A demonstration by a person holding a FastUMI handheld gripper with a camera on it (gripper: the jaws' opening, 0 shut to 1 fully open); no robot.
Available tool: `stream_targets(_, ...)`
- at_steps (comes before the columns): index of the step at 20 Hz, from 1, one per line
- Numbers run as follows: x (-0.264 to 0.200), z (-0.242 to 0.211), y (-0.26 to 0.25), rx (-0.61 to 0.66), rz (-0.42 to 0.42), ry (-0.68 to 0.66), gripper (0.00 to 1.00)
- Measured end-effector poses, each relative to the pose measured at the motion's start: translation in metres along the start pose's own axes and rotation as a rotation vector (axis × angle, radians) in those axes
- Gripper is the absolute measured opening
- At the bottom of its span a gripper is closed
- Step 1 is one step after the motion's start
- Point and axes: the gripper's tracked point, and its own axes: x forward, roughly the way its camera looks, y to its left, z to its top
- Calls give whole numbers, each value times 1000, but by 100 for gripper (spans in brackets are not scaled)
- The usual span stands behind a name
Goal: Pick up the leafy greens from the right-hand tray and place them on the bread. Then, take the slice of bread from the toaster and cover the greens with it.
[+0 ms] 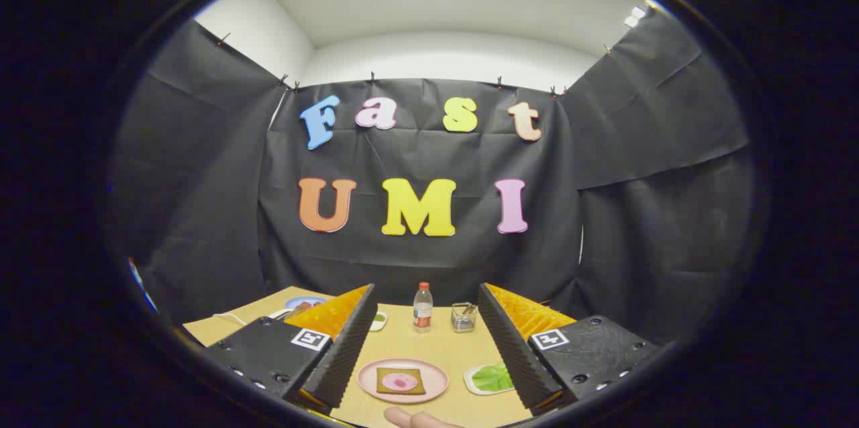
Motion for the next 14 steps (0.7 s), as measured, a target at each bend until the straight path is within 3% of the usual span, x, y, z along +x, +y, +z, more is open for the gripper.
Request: stream_targets(14,3,-14,-33,-11,-25,28,93)
